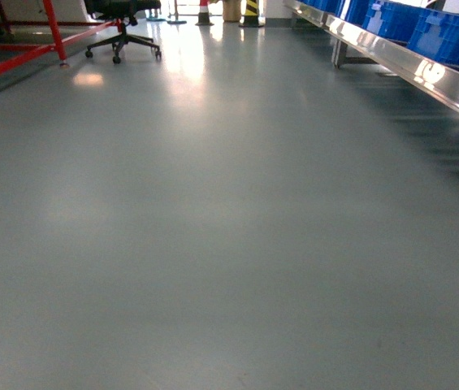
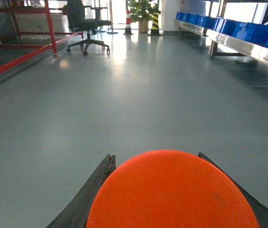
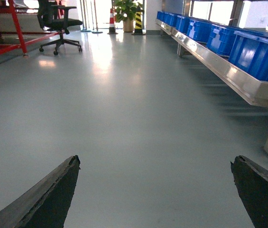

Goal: Pick capacitor and pack into box

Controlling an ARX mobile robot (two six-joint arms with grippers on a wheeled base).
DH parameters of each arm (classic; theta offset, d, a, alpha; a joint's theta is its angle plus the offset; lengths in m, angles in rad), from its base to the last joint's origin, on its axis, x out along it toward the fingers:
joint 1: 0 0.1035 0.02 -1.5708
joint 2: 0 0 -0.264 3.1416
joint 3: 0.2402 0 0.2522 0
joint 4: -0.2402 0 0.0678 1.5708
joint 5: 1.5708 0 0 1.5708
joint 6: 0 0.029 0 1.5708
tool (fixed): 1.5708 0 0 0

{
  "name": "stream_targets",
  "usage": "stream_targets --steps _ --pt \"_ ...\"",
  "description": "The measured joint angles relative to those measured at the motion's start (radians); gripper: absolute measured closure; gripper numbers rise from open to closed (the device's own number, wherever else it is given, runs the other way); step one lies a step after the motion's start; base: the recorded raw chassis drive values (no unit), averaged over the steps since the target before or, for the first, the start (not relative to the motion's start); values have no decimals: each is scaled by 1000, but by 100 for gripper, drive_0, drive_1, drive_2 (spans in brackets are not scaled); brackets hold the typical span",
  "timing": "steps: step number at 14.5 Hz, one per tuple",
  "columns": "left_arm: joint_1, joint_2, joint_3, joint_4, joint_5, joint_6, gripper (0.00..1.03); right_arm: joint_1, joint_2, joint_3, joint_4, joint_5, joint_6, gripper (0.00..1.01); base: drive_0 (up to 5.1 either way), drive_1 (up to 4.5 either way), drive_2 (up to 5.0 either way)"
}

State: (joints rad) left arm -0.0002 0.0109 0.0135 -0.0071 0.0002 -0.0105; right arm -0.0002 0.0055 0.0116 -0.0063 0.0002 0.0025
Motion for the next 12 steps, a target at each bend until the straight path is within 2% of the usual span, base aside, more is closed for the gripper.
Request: stream_targets --steps 12 --pt "0 0 0 3 0 0 60 0 0 0 4 0 0 3 -513 233 233"
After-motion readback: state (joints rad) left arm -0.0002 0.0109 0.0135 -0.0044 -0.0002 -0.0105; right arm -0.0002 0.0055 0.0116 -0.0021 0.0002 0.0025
